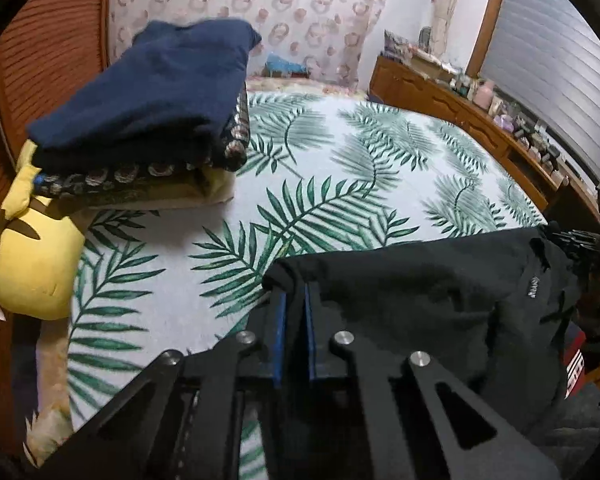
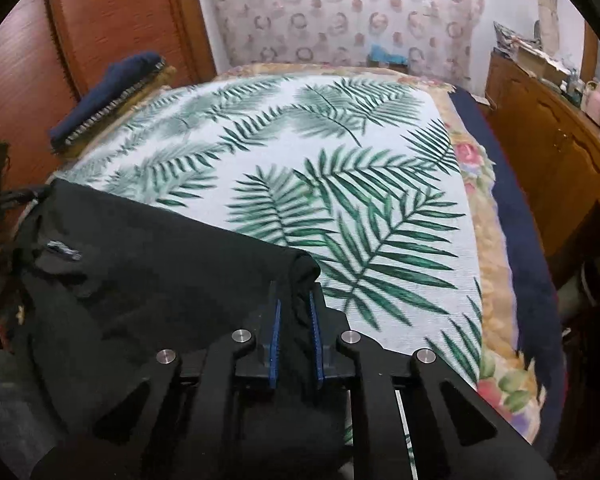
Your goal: Fold small clothes
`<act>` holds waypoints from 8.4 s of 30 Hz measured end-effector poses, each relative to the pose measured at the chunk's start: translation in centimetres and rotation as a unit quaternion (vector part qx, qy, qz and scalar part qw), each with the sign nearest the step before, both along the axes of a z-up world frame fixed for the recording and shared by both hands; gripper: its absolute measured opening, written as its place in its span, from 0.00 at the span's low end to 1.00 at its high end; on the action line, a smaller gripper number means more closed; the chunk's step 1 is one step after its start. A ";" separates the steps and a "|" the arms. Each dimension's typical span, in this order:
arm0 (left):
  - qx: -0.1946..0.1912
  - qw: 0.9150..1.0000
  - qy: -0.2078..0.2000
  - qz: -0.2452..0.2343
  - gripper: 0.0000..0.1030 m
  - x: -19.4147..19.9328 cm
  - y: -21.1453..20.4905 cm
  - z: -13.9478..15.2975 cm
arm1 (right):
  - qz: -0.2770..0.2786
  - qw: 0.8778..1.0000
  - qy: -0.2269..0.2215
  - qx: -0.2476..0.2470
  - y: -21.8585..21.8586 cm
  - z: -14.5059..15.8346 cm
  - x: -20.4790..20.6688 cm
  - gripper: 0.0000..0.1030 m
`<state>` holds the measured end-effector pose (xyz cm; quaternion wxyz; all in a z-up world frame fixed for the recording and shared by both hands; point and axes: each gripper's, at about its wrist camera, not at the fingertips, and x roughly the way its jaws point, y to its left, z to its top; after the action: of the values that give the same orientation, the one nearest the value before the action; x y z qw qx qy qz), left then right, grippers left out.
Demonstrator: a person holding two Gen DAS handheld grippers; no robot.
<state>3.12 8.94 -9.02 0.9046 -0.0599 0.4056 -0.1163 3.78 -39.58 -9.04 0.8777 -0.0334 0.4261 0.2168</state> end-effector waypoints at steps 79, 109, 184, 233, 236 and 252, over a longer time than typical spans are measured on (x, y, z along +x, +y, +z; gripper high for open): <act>0.067 0.989 -0.134 -0.008 0.04 27.4 -9.2 12.0 | -0.069 0.990 -0.099 -0.068 -5.4 9.1 24.7 0.07; 0.096 0.995 0.006 -0.029 0.26 16.9 -10.3 1.7 | -0.080 0.996 -0.017 -0.046 -4.5 2.2 12.5 0.59; 0.105 0.992 -0.067 -0.003 0.01 16.7 -8.7 6.9 | -0.074 0.990 -0.110 -0.038 -2.5 4.4 9.6 0.06; 0.055 0.998 -0.023 0.014 0.20 -1.3 -5.0 3.5 | -0.075 0.991 -0.092 -0.066 -3.7 5.6 -1.9 0.53; 0.055 0.998 -0.033 0.015 0.21 -1.6 -4.9 4.3 | -0.051 0.992 -0.090 -0.072 -1.5 4.7 -1.1 0.54; 0.056 0.998 0.009 0.016 0.23 0.0 -4.8 1.3 | 0.034 0.997 -0.047 -0.059 6.0 -0.7 2.7 0.54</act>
<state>3.13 4.16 -7.74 0.9046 -0.0164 0.4186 -0.0783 6.49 -33.56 -9.79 0.8855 -0.1100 0.3948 0.2191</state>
